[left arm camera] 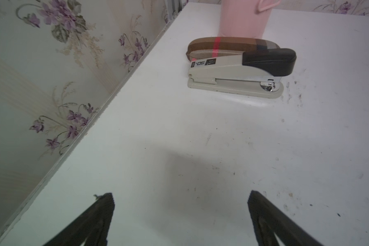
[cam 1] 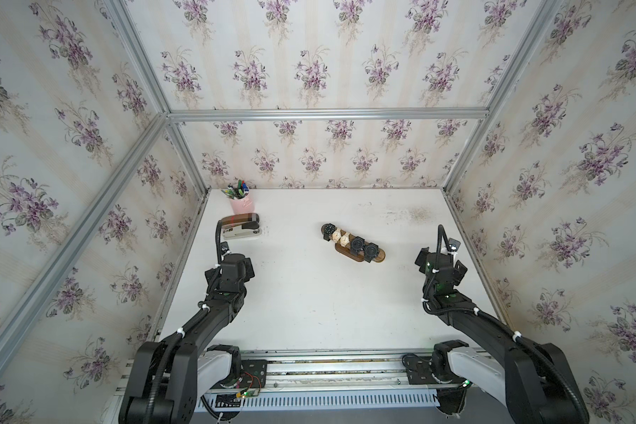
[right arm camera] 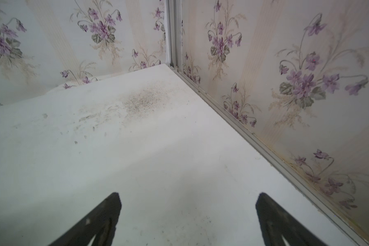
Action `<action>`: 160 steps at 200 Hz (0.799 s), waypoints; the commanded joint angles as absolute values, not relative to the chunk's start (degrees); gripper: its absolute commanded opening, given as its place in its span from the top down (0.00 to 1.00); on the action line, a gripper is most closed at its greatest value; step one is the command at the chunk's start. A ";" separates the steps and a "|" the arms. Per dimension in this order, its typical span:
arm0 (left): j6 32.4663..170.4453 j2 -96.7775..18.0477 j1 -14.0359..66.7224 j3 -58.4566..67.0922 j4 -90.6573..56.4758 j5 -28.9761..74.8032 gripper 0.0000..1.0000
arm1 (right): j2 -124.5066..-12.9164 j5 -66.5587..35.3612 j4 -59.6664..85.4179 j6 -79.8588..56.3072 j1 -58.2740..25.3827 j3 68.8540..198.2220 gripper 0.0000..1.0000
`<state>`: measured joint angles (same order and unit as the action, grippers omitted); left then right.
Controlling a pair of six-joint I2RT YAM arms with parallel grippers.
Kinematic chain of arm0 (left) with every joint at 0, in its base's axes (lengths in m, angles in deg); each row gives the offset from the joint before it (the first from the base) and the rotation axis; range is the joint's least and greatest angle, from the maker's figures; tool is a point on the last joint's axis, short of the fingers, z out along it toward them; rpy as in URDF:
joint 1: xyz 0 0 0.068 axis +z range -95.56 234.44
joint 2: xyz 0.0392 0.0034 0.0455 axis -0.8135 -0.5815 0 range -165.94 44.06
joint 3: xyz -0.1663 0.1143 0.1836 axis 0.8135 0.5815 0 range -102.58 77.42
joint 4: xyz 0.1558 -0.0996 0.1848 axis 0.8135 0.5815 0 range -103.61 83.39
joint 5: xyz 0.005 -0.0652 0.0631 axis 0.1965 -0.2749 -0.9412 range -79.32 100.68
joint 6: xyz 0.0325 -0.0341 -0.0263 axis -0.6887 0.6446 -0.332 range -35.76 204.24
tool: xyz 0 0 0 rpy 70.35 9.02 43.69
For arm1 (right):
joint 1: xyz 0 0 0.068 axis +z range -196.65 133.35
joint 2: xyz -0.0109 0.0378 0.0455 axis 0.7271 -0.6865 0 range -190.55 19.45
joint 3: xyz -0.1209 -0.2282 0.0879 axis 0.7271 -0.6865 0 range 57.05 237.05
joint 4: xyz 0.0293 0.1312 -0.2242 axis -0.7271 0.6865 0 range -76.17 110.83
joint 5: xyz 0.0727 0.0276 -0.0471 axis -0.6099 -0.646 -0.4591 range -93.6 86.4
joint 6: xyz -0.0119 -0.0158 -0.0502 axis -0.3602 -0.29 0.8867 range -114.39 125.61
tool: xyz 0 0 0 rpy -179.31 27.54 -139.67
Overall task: Place watch on stand
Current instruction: Reset both arms
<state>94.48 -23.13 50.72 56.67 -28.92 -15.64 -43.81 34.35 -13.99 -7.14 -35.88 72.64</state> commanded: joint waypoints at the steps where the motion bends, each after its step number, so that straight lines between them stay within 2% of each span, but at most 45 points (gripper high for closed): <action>1: 89.67 -25.99 51.52 55.97 -42.53 -5.95 0.00 | -47.37 31.38 -32.67 -3.91 -36.44 69.91 0.00; 25: 86.73 -29.24 52.25 57.09 -51.80 0.31 0.00 | -52.73 26.75 -43.83 -0.80 -36.93 67.30 0.00; 36: 87.16 -31.40 53.20 57.43 -55.02 3.02 0.00 | -53.53 21.30 -46.62 1.19 -37.31 66.93 0.00; 51: 86.32 -38.81 53.65 58.43 -64.17 8.22 0.00 | -55.52 17.94 -50.97 3.65 -37.36 66.64 0.00; 68: 83.20 -43.80 53.50 57.55 -67.64 15.66 0.00 | -57.67 13.23 -52.89 5.53 -38.32 67.36 0.00; 78: 83.01 -41.40 53.43 55.63 -59.79 14.78 0.00 | -59.94 10.48 -55.52 6.41 -39.16 67.36 0.00; 92: 83.72 -43.79 53.37 55.73 -64.24 13.58 0.00 | -65.95 8.36 -62.51 6.59 -40.11 66.72 0.00; 101: 83.53 -42.50 53.34 54.55 -59.31 13.66 0.00 | -70.84 8.93 -68.74 7.13 -40.33 67.07 0.00; 113: 83.21 -43.22 52.67 54.28 -60.48 12.21 0.00 | -67.50 8.25 -55.90 4.45 -41.53 70.17 0.00; 124: 83.26 -42.88 52.52 53.93 -59.23 11.99 0.00 | -69.69 6.93 -63.74 4.15 -43.02 68.66 0.00; 134: 83.13 -42.72 52.28 53.62 -58.14 11.41 0.00 | -67.63 8.75 -57.02 2.65 -42.96 69.80 0.00; 146: 83.17 -42.85 52.18 54.00 -59.37 11.34 0.00 | -69.29 8.63 -63.77 3.53 -42.96 68.40 0.00; 160: 83.15 -42.78 52.07 53.68 -58.37 10.95 0.00 | -68.11 8.70 -58.62 3.07 -43.01 69.26 0.00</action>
<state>84.12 -42.85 52.27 54.07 -57.88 11.57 -68.58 9.22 -58.25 3.61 -42.90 68.90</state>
